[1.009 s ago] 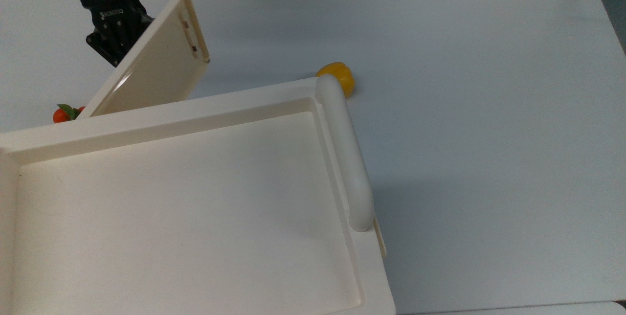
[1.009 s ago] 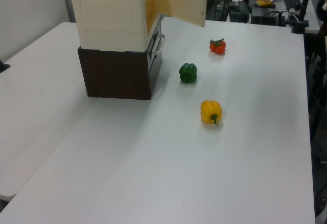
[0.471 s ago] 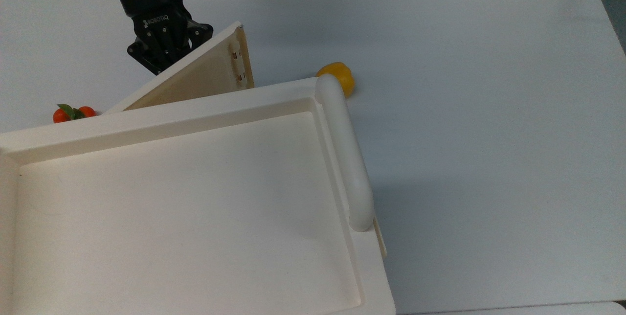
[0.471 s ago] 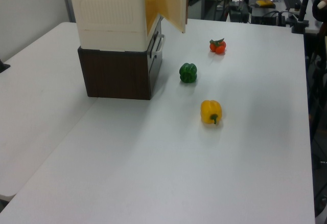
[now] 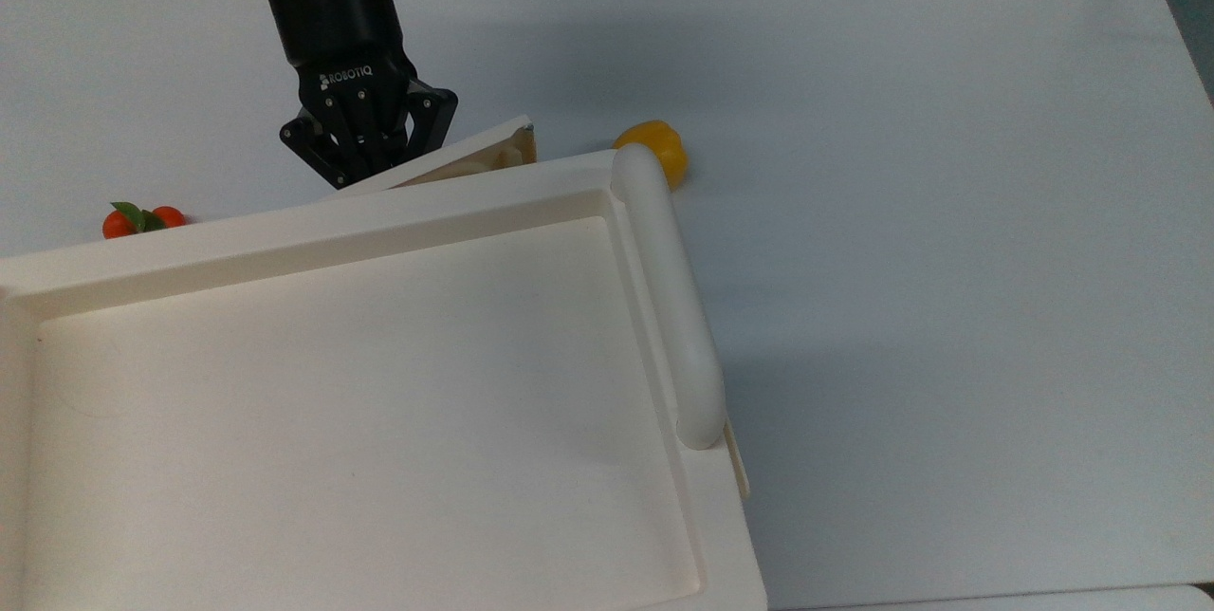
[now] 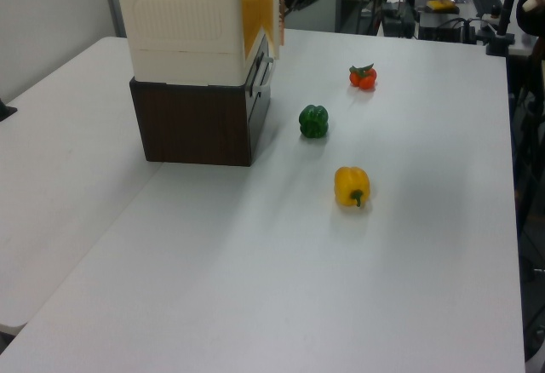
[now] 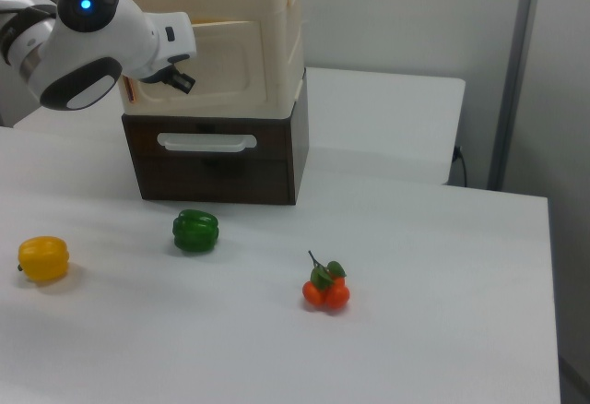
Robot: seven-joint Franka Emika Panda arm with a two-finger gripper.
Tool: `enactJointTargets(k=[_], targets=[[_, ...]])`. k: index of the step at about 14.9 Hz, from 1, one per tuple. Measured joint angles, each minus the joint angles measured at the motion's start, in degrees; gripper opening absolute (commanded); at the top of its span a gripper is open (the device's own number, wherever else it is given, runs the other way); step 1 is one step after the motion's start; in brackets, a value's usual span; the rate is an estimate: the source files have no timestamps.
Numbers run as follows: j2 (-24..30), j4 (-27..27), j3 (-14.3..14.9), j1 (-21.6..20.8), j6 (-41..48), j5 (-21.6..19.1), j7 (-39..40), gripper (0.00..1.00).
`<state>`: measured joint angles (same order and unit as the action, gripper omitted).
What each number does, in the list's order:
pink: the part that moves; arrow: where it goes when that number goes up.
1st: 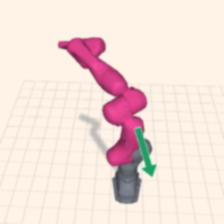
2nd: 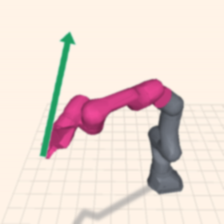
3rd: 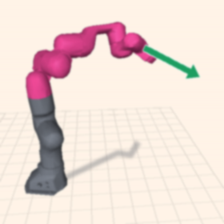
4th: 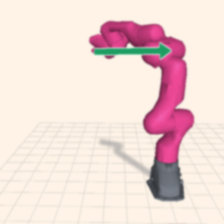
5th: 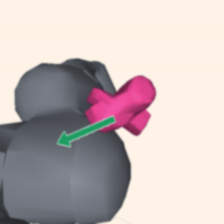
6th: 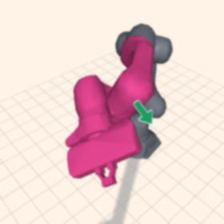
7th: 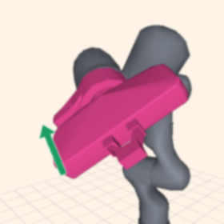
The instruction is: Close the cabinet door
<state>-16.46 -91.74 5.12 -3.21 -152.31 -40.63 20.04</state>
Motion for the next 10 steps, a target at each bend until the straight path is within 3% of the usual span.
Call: enactJointTargets(k=[10], targets=[[-5.59, 5.56, -4.20, -0.05, -8.63, -0.02, -0.09, 0.00]])
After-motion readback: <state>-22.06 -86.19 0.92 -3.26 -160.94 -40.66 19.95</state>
